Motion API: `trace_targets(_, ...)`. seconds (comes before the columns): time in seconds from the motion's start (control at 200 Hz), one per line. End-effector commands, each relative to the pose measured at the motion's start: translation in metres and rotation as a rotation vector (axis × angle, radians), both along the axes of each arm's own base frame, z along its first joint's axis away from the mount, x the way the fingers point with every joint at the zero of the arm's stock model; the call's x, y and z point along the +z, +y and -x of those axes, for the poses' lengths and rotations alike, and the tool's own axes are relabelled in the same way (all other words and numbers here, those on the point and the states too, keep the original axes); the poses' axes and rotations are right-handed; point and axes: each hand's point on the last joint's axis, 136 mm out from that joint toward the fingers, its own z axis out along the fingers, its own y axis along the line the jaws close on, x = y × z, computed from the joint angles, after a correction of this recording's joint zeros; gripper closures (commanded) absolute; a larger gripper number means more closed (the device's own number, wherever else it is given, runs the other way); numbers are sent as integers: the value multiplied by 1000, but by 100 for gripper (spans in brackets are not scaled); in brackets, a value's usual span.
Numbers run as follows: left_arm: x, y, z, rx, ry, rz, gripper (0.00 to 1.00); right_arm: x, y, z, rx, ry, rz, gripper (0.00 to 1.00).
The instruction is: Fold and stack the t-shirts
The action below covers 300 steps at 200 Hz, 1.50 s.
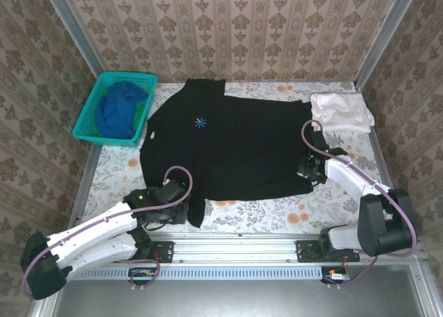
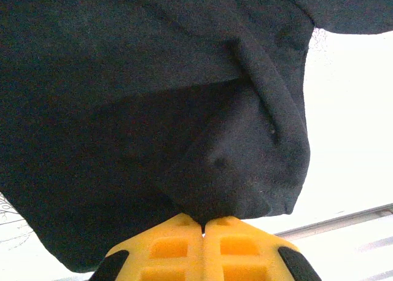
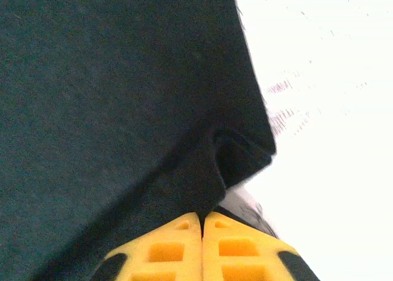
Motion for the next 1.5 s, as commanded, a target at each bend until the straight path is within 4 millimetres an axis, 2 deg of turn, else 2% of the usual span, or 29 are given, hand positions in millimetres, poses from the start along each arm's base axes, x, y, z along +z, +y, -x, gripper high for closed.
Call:
trace_targets(0.0,2,-1,-1,-19,-7,7,100,-2,-1,32,-36,65,-10,57)
trace_targets(0.025,2,-2,-1,-19,-6,8,100,1,0,33,-39,49,-13,46)
trace_targets(0.055,2,-2,-1,-21,-7,10,100,2,0,35,-41,41,-15,43)
trace_targets(0.135,2,-2,0,-23,-5,9,100,5,-3,46,-60,44,-8,42)
trace_targets(0.21,1,-2,0,-24,-5,10,100,0,-4,57,-79,45,-14,43)
trace_targets(0.455,4,-2,-2,-22,-15,9,100,-23,12,75,-86,95,-60,44)
trace_targets(0.555,14,-1,-8,-5,-50,15,100,-30,14,86,-105,119,-45,42)
trace_targets(0.695,47,1,-23,18,-147,42,100,-34,4,90,-130,107,12,44)
trace_targets(0.82,75,8,-34,29,-224,48,100,-37,-2,85,-138,105,56,49)
trace_targets(0.965,93,13,-41,25,-266,41,100,-37,-3,76,-131,101,89,56)
trace_targets(1.16,102,17,-43,25,-284,40,100,-35,-5,64,-141,74,117,66)
trace_targets(1.335,101,21,-42,27,-281,33,100,-33,-6,63,-144,54,120,85)
trace_targets(1.425,103,23,-42,28,-284,24,100,-27,-9,64,-154,20,117,99)
trace_targets(1.495,106,25,-43,31,-290,20,100,-18,-13,67,-157,1,125,98)
